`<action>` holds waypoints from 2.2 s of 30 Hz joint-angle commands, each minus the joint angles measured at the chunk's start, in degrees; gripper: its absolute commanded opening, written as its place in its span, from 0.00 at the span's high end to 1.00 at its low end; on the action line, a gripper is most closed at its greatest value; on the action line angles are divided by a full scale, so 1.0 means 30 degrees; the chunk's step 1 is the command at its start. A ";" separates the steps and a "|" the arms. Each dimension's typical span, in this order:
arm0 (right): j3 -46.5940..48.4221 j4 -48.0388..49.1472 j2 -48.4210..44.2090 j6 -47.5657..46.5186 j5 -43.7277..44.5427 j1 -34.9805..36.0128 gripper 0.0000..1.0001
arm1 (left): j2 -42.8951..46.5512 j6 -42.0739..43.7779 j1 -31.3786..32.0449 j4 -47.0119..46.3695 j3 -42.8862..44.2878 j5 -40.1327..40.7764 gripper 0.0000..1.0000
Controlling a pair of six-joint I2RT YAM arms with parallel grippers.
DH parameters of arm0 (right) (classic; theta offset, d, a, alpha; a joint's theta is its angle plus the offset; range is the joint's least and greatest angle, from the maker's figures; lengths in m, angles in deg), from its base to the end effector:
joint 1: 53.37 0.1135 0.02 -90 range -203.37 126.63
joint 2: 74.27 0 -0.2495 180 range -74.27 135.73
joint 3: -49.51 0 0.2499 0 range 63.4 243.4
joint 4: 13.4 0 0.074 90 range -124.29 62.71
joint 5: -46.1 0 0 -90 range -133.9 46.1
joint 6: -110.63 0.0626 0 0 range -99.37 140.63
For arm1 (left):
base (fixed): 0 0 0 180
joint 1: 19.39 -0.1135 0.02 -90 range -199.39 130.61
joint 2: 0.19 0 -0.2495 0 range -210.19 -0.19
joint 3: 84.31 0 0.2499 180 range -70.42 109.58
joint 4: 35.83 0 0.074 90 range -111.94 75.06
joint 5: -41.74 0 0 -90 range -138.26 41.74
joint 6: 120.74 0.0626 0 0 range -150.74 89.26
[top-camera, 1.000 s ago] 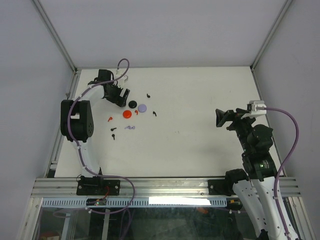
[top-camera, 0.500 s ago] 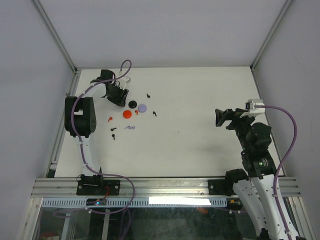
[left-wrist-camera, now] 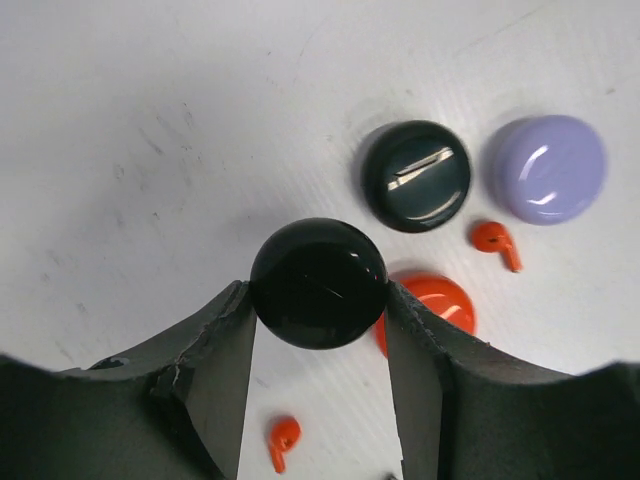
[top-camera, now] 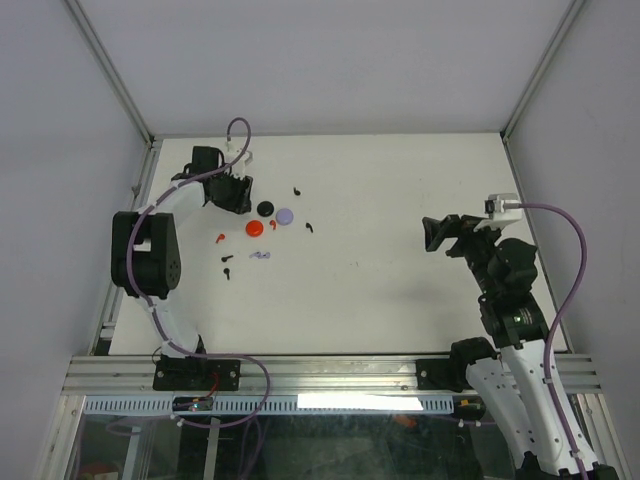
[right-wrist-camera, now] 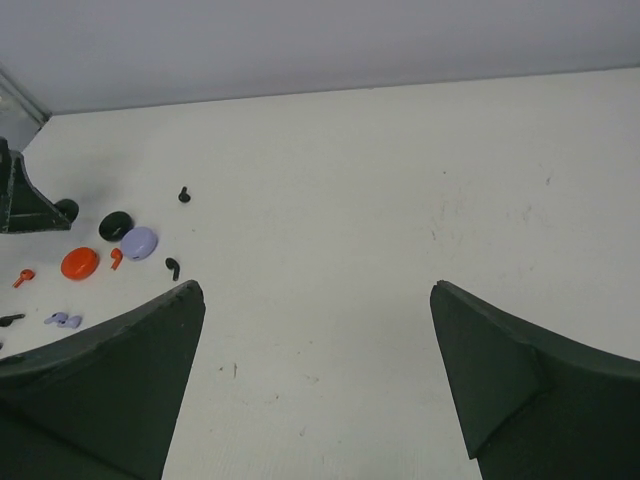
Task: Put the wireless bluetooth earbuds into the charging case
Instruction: Pick up the charging case at the center of the board.
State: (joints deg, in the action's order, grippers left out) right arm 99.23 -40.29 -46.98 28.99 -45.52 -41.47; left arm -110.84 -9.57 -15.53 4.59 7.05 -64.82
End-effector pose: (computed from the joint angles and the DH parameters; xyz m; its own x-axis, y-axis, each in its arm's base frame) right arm 0.1615 0.0358 0.3126 -0.1093 0.1255 -0.9861 -0.2202 0.9643 0.1471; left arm 0.4093 -0.0455 0.1487 -0.7283 0.3961 -0.5592 0.5051 0.8618 -0.0474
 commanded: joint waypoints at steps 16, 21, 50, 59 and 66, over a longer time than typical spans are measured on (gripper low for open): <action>0.2536 0.2209 0.5780 0.2600 -0.7776 0.0160 0.01 | 0.9780 -1.2566 0.6712 -1.0796 -0.7774 0.4515 0.61; 0.3559 0.2609 0.7820 0.3389 -0.9409 0.0610 0.01 | 1.1524 -1.2648 0.8861 -1.2716 -0.9007 0.5911 0.61; 0.7958 0.3207 1.4576 0.4103 -0.8537 0.6389 0.28 | 1.2627 -1.0920 1.5816 -2.0315 -1.2757 1.0352 0.59; 0.8274 0.2453 1.5089 0.3832 -0.8158 0.6690 0.45 | 1.2776 -1.0155 1.6412 -2.1081 -1.3060 1.0417 0.59; 0.8289 0.1979 1.5066 0.2786 -0.9411 0.6747 0.64 | 1.2792 -1.0158 1.6409 -2.0923 -1.3041 0.9915 0.57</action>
State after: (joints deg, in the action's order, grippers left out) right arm 121.27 -33.64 -1.34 40.53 -70.83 -21.69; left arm -73.20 -41.33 33.19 -53.27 -32.03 -34.81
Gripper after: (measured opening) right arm 0.412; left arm 0.497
